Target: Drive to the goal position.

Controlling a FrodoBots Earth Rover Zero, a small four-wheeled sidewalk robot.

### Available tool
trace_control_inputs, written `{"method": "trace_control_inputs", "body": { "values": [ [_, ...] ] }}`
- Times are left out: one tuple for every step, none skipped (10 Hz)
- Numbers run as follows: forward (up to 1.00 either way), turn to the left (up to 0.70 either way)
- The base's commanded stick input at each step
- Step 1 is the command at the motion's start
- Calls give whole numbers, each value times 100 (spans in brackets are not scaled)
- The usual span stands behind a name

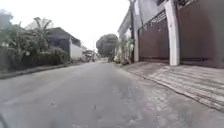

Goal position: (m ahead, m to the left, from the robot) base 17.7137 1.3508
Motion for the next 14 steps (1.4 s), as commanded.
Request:
{"method": "trace_control_inputs", "body": {
  "values": [
    [100,0],
    [100,0],
    [100,0],
    [100,0],
    [100,0],
    [100,0],
    [100,0],
    [100,0],
    [100,0],
    [100,0],
    [100,0],
    [100,0],
    [100,0],
    [100,0]
  ]
}}
